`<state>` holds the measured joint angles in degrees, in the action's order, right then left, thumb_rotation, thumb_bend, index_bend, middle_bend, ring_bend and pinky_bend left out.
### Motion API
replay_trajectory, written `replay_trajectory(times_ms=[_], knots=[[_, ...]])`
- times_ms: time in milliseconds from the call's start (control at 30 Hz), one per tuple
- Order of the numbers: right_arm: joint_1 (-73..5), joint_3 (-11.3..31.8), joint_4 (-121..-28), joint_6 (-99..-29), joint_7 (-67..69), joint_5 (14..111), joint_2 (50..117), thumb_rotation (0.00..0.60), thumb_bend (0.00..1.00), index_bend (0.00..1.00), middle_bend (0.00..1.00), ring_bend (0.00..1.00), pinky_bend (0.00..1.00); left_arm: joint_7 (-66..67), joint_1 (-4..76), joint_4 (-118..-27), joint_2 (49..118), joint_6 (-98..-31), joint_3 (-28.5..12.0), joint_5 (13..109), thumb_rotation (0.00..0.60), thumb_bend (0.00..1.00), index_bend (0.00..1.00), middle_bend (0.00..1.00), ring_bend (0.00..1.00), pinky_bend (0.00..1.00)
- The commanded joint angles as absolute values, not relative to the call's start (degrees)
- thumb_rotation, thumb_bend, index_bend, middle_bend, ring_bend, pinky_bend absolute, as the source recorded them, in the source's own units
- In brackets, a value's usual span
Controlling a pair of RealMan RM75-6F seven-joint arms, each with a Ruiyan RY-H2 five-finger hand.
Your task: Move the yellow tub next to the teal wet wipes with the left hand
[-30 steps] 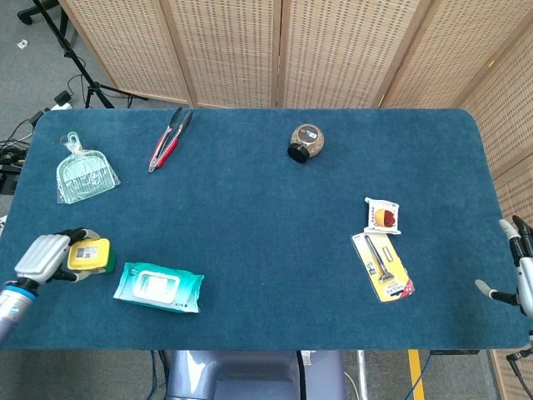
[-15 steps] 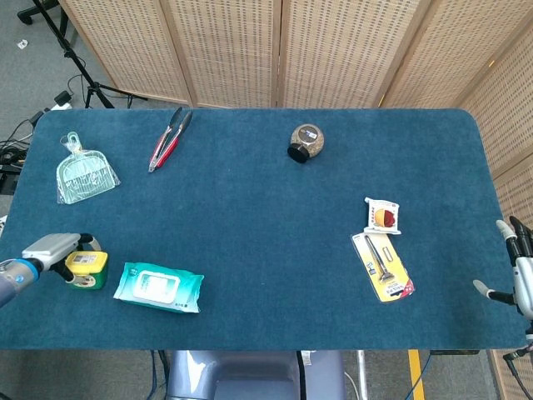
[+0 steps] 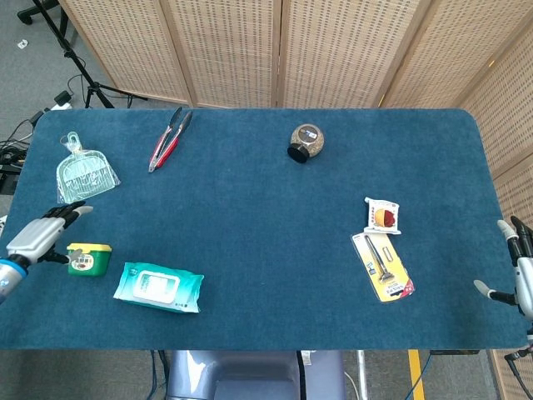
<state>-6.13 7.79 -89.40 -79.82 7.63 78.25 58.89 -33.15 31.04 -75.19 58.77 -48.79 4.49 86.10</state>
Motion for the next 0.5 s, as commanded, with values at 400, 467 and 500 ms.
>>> replay_trajectory(times_ms=[400,467,500], knots=[[-5.9,7.7,-89.6,-80.2,8.4,78.7,58.6,0.6,0.0,0.0,0.0,0.0,0.0,-25.2,22.6,-71.9,63.6,-57.6,7.3,87.9,0.6,0.26,0.0,0.0,0.0,0.0],[-5.9,7.7,-89.6,-80.1,8.6,78.7,58.5,0.6,0.0,0.0,0.0,0.0,0.0,-23.7,22.1,-71.0,65.3,-58.2,6.4,86.6,0.6,0.25,0.0,0.0,0.0,0.0],[-5.9,7.7,-89.6,-80.1,8.7,78.7,58.5,0.6,0.0,0.0,0.0,0.0,0.0,-23.6,21.9,-70.7,65.9,-58.6,6.0,86.3,0.6,0.25,0.0,0.0,0.0,0.0]])
